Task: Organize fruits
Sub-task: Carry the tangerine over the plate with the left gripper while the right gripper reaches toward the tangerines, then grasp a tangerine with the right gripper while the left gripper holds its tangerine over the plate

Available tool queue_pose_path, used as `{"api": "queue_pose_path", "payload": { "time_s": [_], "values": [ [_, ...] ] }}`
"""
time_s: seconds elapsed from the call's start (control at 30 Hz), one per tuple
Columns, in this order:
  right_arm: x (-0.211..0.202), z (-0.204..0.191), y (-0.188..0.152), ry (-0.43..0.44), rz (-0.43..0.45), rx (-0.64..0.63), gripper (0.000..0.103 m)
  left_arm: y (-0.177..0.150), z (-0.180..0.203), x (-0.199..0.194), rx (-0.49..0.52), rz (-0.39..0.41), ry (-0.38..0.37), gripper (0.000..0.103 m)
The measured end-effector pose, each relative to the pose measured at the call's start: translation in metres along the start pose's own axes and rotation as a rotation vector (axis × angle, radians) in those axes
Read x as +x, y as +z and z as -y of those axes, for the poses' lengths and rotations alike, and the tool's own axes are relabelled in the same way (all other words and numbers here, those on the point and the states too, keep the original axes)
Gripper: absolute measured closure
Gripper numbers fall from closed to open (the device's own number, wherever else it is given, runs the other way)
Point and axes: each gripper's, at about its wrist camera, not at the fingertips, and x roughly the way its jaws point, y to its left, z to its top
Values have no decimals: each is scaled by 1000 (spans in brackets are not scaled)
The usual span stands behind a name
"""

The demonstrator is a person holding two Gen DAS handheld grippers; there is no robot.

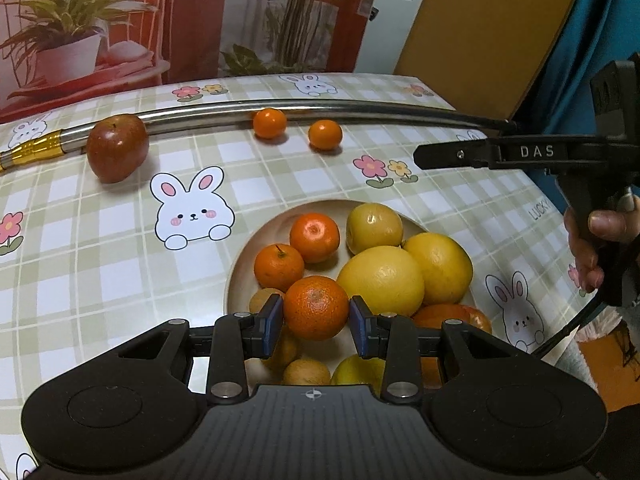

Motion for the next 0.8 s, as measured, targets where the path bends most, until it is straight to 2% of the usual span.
{"api": "queue_pose_path", "payload": {
  "time_s": [0.53,0.63,0.8],
  "values": [
    [3,1,2,0,-2,-15,55,-4,0,3,-20,-14,14,65],
    [13,2,9,-7,24,-49,55,-4,-1,3,-29,-13,13,65],
    [50,9,28,-73,52,-124,55,-3,-3,5,-50,-15,12,65]
  ]
}}
